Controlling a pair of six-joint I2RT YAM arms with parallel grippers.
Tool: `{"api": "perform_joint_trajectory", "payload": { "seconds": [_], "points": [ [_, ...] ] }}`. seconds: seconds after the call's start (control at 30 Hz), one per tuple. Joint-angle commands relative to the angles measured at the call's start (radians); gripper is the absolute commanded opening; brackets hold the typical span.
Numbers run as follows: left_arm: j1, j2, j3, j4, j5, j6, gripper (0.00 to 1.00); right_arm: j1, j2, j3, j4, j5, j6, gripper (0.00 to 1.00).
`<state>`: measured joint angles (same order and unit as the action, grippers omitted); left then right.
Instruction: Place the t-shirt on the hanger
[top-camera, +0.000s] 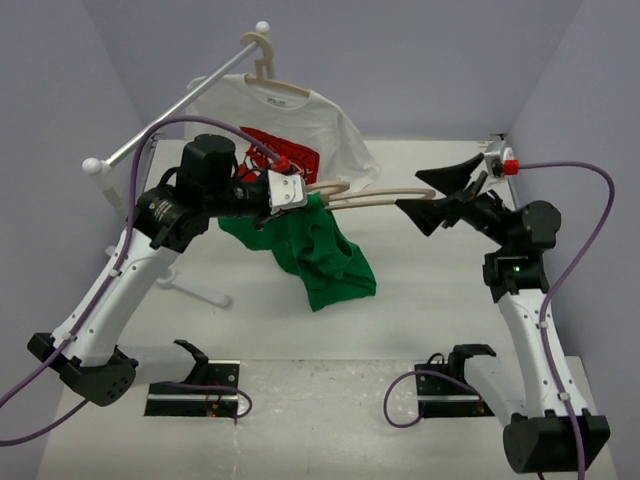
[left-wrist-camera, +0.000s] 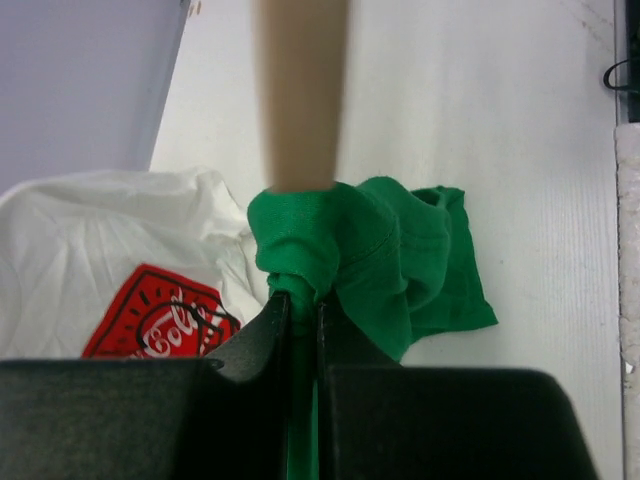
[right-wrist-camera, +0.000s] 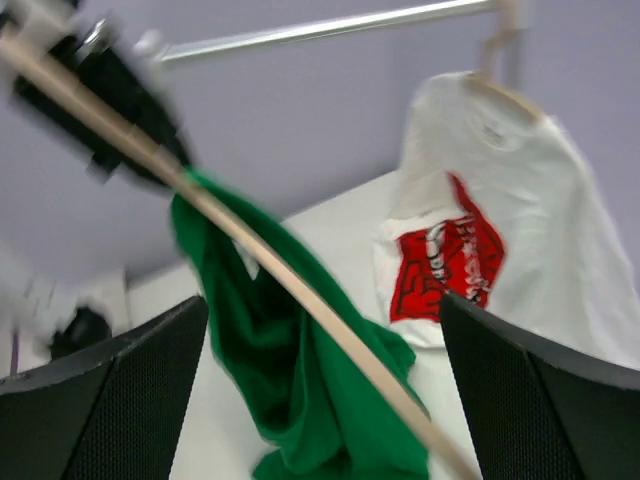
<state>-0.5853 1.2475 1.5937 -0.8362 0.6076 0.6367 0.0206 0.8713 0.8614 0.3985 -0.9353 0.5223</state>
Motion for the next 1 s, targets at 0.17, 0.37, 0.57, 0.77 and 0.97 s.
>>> {"api": "perform_joint_trajectory", "payload": {
  "seconds": [0.17,0.37,0.57,0.77,0.97],
  "points": [
    [-0.004,-0.265,-0.262,0.349,-0.222,-0.312,0.0,-0.003,-0.271,-0.103,-0.484,0.629,0.25,0.97],
    [-0.003,-0.211,-0.204,0.281,-0.215,-0.382,0.0,0.208,-0.205,-0.277,-0.251,0.51,0.374,0.99],
    [-0.004,-0.224,-0.255,0.368,-0.166,-0.452,0.0,0.385,0.034,-0.254,-0.119,0.559,0.421,0.89],
    [-0.004,-0.236,-0.276,0.43,-0.146,-0.478,0.0,0.545,0.196,-0.25,-0.079,0.669,0.412,0.81],
    [-0.004,-0.23,-0.273,0.436,-0.122,-0.48,0.0,0.566,0.31,-0.252,0.035,0.629,0.422,0.57]
  ]
}}
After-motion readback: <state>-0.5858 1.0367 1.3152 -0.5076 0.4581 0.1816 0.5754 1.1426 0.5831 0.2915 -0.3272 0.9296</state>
